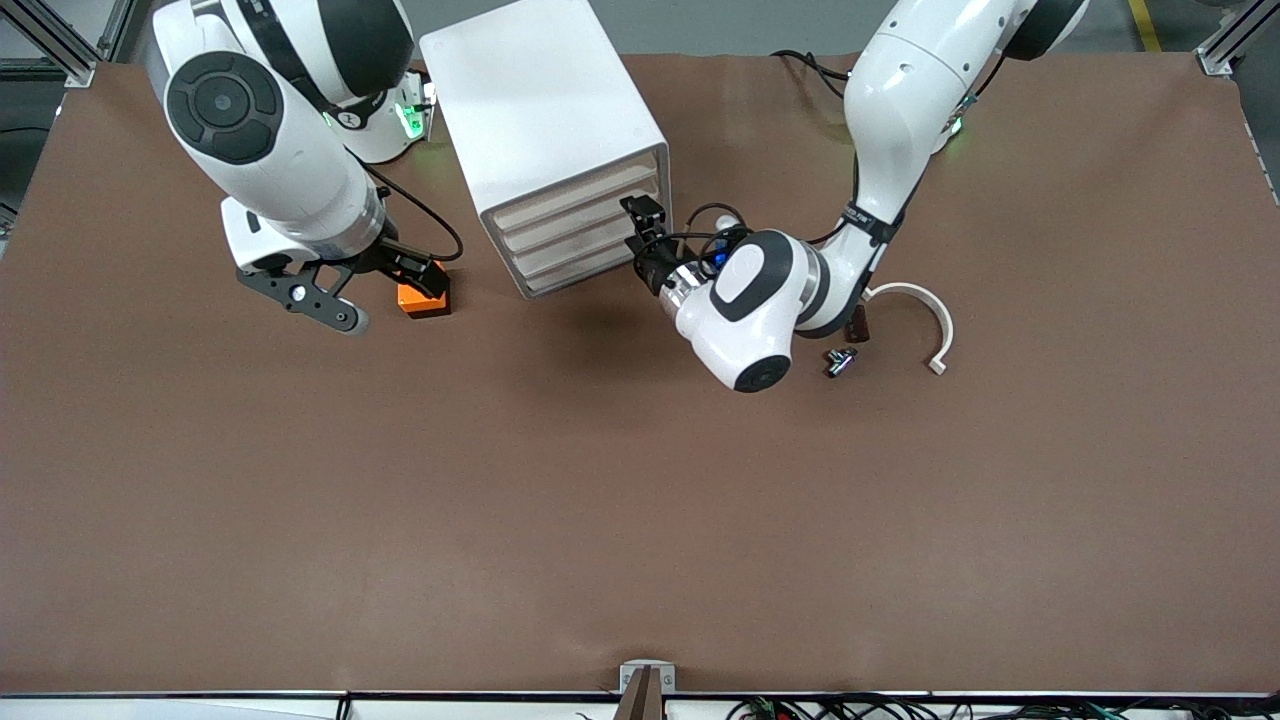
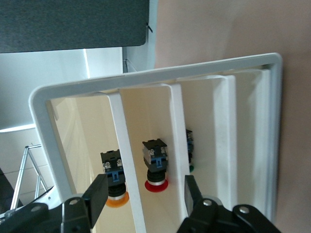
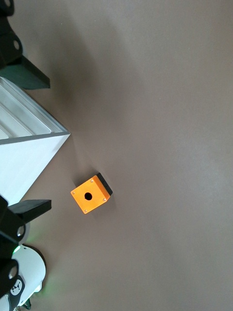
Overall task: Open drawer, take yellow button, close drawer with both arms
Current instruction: 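Grasp the drawer handle of the white unit with the left gripper, then pull the drawer open with the left gripper while the right gripper approaches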
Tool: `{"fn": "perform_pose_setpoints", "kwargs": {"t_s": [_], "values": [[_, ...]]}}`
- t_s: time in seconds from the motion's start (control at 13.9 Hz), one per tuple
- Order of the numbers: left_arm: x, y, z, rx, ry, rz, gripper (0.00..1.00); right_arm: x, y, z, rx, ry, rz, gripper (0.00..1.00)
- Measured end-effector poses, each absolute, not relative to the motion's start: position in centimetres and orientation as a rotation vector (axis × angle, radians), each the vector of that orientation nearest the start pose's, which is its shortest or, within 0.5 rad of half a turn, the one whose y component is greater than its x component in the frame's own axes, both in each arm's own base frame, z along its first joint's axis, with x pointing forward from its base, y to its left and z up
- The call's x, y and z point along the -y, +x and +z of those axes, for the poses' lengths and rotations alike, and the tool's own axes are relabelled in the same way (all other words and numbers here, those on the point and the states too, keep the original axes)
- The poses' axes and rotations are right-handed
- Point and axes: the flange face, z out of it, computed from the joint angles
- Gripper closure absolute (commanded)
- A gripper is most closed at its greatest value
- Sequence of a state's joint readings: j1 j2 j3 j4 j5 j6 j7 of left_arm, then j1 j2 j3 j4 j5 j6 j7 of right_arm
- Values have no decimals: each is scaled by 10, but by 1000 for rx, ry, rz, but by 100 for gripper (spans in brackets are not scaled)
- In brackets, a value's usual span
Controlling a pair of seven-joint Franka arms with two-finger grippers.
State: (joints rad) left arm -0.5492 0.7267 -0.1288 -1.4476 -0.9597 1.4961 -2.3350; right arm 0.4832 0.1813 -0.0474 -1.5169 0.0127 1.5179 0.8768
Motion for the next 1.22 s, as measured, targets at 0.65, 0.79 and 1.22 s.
{"fn": "perform_pose_setpoints", "kwargs": {"t_s": [0.65,0.79,1.22], "values": [[513,439,261,1783,-1149,1415,85,-257,539,541,-706,-3162,235,0],[514,440,263,1783,-1130,1431,99,-260,538,541,-697,-3164,234,0],[502,454,263,1821,-1081,1423,100,-273,531,541,-700,-3165,226,0]]}}
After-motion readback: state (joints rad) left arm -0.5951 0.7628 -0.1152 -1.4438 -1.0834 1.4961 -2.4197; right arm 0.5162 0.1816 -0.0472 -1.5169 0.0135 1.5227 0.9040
